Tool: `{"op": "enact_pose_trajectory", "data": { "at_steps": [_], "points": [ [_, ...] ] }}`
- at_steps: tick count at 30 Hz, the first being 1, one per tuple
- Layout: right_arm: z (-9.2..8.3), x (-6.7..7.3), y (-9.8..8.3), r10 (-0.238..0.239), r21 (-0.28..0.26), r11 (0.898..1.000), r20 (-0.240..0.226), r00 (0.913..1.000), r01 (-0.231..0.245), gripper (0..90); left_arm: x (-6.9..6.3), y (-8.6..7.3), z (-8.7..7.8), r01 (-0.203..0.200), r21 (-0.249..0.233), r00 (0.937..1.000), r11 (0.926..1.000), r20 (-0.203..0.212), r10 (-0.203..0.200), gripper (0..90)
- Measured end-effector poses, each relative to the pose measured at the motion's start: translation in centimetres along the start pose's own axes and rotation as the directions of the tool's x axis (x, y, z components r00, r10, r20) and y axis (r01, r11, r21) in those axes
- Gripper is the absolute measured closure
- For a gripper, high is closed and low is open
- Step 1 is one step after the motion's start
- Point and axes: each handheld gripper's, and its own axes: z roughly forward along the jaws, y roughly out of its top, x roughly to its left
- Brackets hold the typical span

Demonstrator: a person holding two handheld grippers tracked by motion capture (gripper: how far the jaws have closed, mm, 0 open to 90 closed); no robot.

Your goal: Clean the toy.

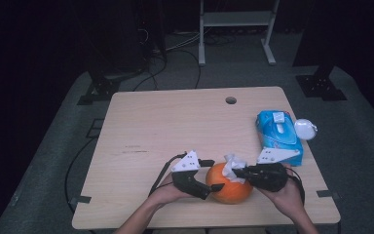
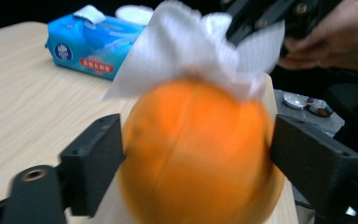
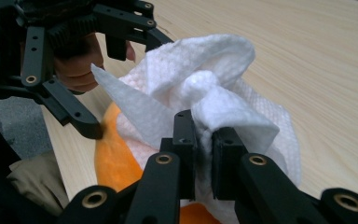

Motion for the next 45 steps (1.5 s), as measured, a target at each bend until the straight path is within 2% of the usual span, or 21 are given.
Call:
{"op": "enact_pose_trajectory", "data": {
  "at_steps": [3, 4, 7, 8, 11, 12, 13, 14, 15, 16, 17, 20, 23, 26, 29, 31, 34, 36, 37, 40, 45],
  "points": [
    [-0.3, -0.6, -0.1, 0.025, 0.005, 1.0, -0.018, 0.9995, -0.024, 81.5, 0.5, -0.7, 0.3, 0.029, -0.014, 0.9994, 0.9995, 0.02, -0.029, 9.9],
    [-0.4, -0.8, -0.4, 0.036, 0.0, 0.999, -0.029, 0.9989, -0.036, 81.5, 0.7, -1.1, 0.8, 0.041, -0.018, 0.9983, 0.999, 0.043, -0.04, 9.1],
    [-0.3, -0.8, -0.5, 0.042, -0.001, 0.999, -0.031, 0.9986, -0.042, 81.4, 0.7, -1.5, 1.3, 0.05, -0.013, 0.9965, 0.9987, 0.067, -0.049, 9.6],
    [-0.3, -0.7, -0.4, 0.035, -0.004, 0.999, -0.024, 0.9991, -0.035, 81.4, 0.6, -1.5, 1.4, 0.039, -0.007, 0.9968, 0.9992, 0.071, -0.038, 12.9],
    [-0.3, -0.5, -0.3, 0.025, -0.013, 1.0, -0.01, 0.9996, -0.026, 81.4, 0.3, -1.1, 1.0, 0.02, 0.01, 0.9989, 0.9997, 0.043, -0.021, 30.0],
    [-0.4, -0.3, -0.1, 0.029, -0.03, 0.999, -0.001, 0.9996, -0.029, 81.4, 0.0, -0.4, 0.6, 0.004, 0.016, 0.9997, 0.9999, 0.023, -0.005, 33.4],
    [-0.6, -0.2, 0.1, 0.03, -0.048, 0.998, 0.006, 0.9995, -0.03, 81.5, 0.0, -0.4, 0.6, 0.004, 0.016, 0.9997, 0.9999, 0.023, -0.005, 35.7],
    [-0.8, 0.0, 0.3, 0.027, -0.062, 0.998, 0.016, 0.9995, -0.026, 81.8, -0.2, 0.4, 0.0, -0.026, 0.015, 0.9997, 0.9996, -0.006, 0.026, 37.1],
    [-0.9, 0.2, 0.5, 0.026, -0.077, 0.997, 0.019, 0.9995, -0.025, 81.9, -0.2, 0.4, 0.0, -0.026, 0.015, 0.9997, 0.9996, -0.006, 0.026, 37.6],
    [-1.0, 0.4, 0.8, 0.027, -0.091, 0.995, 0.004, 0.9996, -0.027, 81.8, -0.3, 1.1, -0.5, -0.043, 0.013, 0.9987, 0.999, -0.028, 0.043, 37.9],
    [-1.0, 0.7, 1.0, 0.023, -0.1, 0.995, -0.012, 0.9997, -0.024, 81.8, -0.4, 1.4, -0.7, -0.052, 0.016, 0.9982, 0.9985, -0.03, 0.052, 38.0],
    [-0.9, 1.4, 1.5, 0.002, -0.109, 0.994, -0.01, 0.9999, -0.003, 81.9, -0.4, 1.6, -1.3, -0.055, 0.009, 0.998, 0.9984, -0.029, 0.055, 38.6],
    [-0.7, 0.9, 1.1, 0.02, -0.107, 0.994, -0.014, 0.9997, -0.022, 81.8, -0.2, 1.8, -1.6, -0.048, 0.005, 0.9983, 0.9988, -0.032, 0.048, 39.1],
    [0.4, -0.3, -0.1, 0.056, -0.049, 0.997, 0.004, 0.9984, -0.056, 81.3, 0.0, 1.6, -1.6, -0.046, 0.016, 0.9982, 0.9988, -0.037, 0.046, 39.4],
    [1.7, -1.3, -1.3, 0.126, -0.026, 0.992, -0.037, 0.9913, -0.127, 81.6, 0.0, 1.2, -1.4, -0.037, 0.022, 0.9986, 0.9991, -0.038, 0.038, 39.2],
    [1.3, -0.9, -0.8, 0.105, -0.047, 0.993, -0.018, 0.9943, -0.106, 81.9, 0.0, 1.1, -1.2, -0.03, 0.019, 0.9987, 0.9994, -0.041, 0.031, 38.8],
    [0.6, 0.1, 0.4, 0.08, -0.113, 0.99, -0.054, 0.9953, -0.086, 81.9, -0.2, 1.1, -1.0, -0.036, 0.019, 0.9984, 0.9992, -0.043, 0.037, 37.2],
    [0.7, 0.8, 0.8, 0.046, -0.106, 0.993, -0.047, 0.9978, -0.051, 81.9, -0.5, 1.2, -0.7, -0.042, 0.026, 0.9979, 0.9988, -0.049, 0.043, 33.2],
    [0.7, 0.8, 0.8, 0.046, -0.106, 0.993, -0.047, 0.9978, -0.051, 81.9, -0.5, 1.2, -0.7, -0.042, 0.026, 0.9979, 0.9988, -0.049, 0.043, 28.8],
    [1.4, 0.5, 0.1, 0.069, -0.091, 0.993, -0.061, 0.9958, -0.074, 81.8, 0.1, 1.1, -0.8, 0.006, -0.003, 0.9985, 1.0, -0.054, -0.006, 17.5],
    [1.5, 0.2, 0.0, 0.068, -0.089, 0.993, -0.04, 0.9969, -0.072, 81.0, 0.1, 0.8, -0.6, 0.007, 0.026, 0.9999, 0.9996, -0.013, -0.007, 17.0]
  ]
}}
